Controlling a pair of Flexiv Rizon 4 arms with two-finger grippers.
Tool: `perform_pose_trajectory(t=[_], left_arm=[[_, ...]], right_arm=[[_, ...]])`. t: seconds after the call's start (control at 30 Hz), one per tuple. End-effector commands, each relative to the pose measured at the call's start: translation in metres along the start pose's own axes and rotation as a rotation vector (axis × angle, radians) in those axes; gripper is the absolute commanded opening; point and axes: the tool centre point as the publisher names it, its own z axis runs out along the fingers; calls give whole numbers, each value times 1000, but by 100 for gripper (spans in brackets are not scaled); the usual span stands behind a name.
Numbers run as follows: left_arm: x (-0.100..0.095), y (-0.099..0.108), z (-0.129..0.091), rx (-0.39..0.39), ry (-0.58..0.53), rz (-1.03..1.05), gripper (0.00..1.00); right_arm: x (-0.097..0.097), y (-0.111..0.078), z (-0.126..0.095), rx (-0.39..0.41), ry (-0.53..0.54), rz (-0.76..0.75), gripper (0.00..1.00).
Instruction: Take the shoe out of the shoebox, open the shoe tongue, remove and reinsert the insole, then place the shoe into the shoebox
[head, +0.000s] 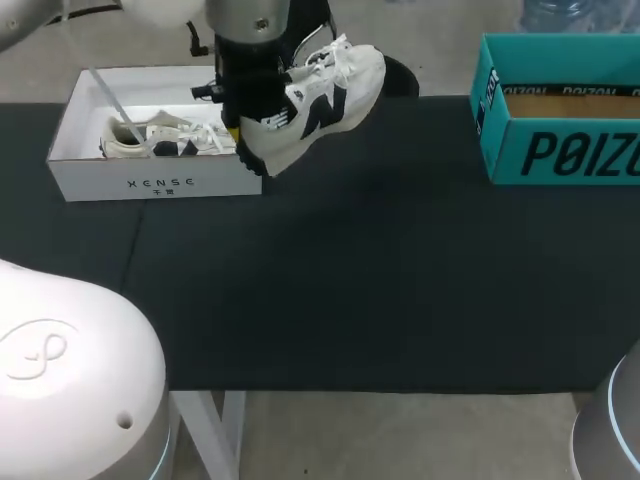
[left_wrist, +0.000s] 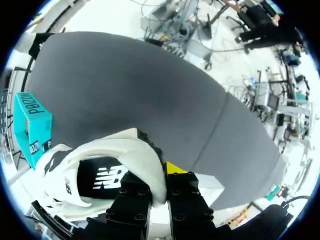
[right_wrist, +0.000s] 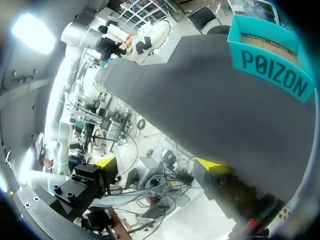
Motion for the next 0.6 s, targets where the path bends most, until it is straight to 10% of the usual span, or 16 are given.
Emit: perform_pose_trajectory(t=[0.03,0.6], left_arm=[[40,21,-2,-37,-76,50,0],[127,146,14,-119,-12,220,0]], right_arm=[[0,0,1,1,-2,0,100],[0,0,1,1,-2,0,100]])
